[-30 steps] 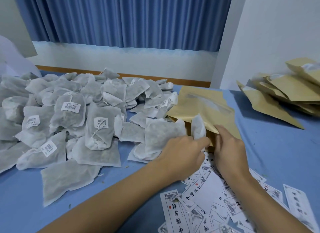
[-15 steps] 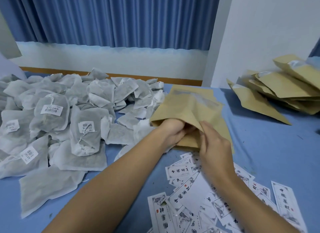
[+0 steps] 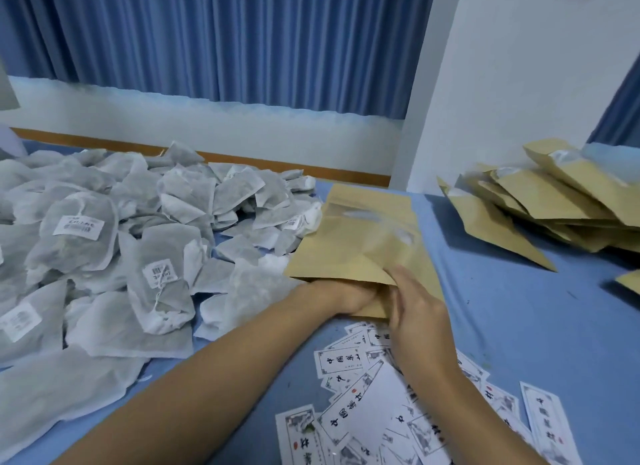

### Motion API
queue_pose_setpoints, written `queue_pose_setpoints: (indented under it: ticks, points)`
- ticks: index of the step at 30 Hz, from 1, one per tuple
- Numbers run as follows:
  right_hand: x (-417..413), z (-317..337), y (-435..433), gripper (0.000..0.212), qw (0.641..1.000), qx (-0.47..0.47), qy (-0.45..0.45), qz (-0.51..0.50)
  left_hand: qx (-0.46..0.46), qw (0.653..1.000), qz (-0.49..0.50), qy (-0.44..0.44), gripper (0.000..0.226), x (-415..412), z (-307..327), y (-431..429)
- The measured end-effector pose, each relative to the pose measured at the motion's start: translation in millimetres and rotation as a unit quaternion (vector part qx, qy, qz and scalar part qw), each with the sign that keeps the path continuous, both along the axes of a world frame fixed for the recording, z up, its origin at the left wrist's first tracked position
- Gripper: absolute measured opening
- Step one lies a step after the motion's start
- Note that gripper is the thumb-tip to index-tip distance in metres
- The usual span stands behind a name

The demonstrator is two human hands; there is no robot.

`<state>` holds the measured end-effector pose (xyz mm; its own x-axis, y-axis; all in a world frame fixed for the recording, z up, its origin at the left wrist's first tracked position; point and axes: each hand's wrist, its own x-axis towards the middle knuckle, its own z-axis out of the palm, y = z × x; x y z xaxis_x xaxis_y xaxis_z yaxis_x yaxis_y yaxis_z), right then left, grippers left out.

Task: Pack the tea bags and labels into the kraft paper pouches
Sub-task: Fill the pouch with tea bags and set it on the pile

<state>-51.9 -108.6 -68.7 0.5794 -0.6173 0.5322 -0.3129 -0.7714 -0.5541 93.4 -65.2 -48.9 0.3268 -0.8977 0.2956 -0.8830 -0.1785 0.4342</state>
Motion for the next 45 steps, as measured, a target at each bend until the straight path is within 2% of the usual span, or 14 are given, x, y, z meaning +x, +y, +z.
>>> queue_pose_setpoints:
  ticks: [2, 4, 9, 11, 14, 17, 20, 23, 28, 31, 35, 39, 41, 45]
  points:
    - [2, -1, -3, 0.034, 0.999, 0.022, 0.042, 0.001, 0.058, 0.978, -0.011, -0.198, 0.024, -11, -11, 22]
    - [3, 0, -3, 0.036, 0.998, 0.030, 0.058, -0.001, 0.114, 0.959, 0.000, -0.259, 0.035, -16, -9, 43]
    - [6, -1, 0, 0.028, 0.999, -0.004, 0.044, -0.031, -0.077, 0.956, -0.025, -0.283, 0.019, -20, 0, 92]
    - [6, -1, 0, 0.028, 0.998, -0.003, 0.047, -0.034, -0.133, 0.945, 0.013, -0.300, 0.019, -19, -3, 119]
    - [6, -3, -2, 0.027, 0.998, -0.002, 0.042, -0.040, -0.067, 0.955, 0.123, -0.263, 0.022, -6, -4, 149]
    - [6, -3, -1, 0.027, 0.998, -0.003, 0.041, -0.042, -0.004, 0.970, 0.141, -0.198, 0.048, 7, -11, 166]
    - [6, -3, 0, 0.026, 0.998, -0.006, 0.039, -0.042, -0.061, 0.980, 0.101, -0.160, 0.060, 5, -14, 162]
    - [6, -2, 0, 0.026, 0.999, -0.013, 0.036, -0.036, -0.136, 0.979, 0.039, -0.149, 0.059, -8, -14, 151]
    - [4, 3, 3, 0.026, 0.998, -0.008, 0.063, -0.030, -0.225, 0.956, -0.117, -0.151, 0.027, -23, -14, 132]
    - [1, 5, 5, 0.037, 0.997, 0.011, 0.070, -0.010, -0.244, 0.942, -0.164, -0.160, 0.026, -22, -6, 113]
    - [1, 4, 4, 0.030, 0.997, 0.005, 0.070, -0.031, -0.168, 0.953, -0.067, -0.245, 0.040, -19, -18, 113]
    - [6, 1, 1, 0.025, 0.998, 0.003, 0.039, -0.039, -0.066, 0.989, -0.037, -0.128, 0.044, -17, -40, 120]
    - [6, 0, 1, 0.024, 0.999, 0.001, 0.029, -0.042, -0.072, 0.989, -0.017, -0.124, 0.048, -15, -42, 114]
    - [4, 0, -1, 0.023, 0.999, -0.016, 0.008, -0.028, -0.185, 0.970, -0.026, -0.155, 0.045, -15, -30, 100]
